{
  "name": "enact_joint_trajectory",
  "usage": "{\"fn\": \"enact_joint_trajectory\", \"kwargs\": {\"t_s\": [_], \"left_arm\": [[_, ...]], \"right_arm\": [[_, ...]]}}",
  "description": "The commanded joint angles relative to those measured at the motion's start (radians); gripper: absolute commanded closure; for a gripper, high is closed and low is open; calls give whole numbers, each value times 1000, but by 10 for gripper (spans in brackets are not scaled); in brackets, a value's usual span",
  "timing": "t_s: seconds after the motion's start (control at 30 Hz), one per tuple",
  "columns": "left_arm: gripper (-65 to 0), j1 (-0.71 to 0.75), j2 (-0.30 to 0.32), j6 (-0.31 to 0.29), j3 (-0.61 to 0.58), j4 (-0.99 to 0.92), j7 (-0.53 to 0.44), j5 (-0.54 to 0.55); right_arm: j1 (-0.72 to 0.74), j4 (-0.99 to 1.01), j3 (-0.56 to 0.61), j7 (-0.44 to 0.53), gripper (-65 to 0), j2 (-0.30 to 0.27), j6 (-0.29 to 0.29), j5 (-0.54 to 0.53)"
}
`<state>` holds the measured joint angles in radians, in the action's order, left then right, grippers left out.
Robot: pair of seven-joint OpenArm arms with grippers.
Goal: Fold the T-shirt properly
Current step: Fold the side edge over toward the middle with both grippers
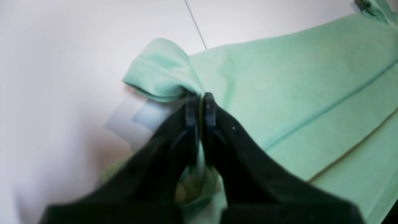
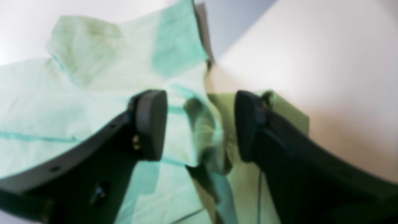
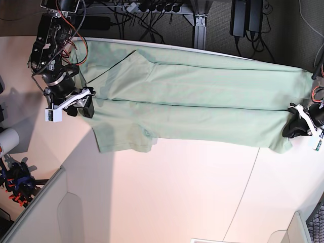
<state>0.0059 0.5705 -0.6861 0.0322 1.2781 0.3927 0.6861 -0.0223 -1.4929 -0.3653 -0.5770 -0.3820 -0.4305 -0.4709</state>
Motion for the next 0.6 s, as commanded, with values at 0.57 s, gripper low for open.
{"fn": "enact_joint_trajectory", "kwargs": {"t_s": [0.57], "left_arm": [[0,0,20,-12,7,16,-21,21]], "right_arm": [[371,398,2,152,-352,23,0,80]]}}
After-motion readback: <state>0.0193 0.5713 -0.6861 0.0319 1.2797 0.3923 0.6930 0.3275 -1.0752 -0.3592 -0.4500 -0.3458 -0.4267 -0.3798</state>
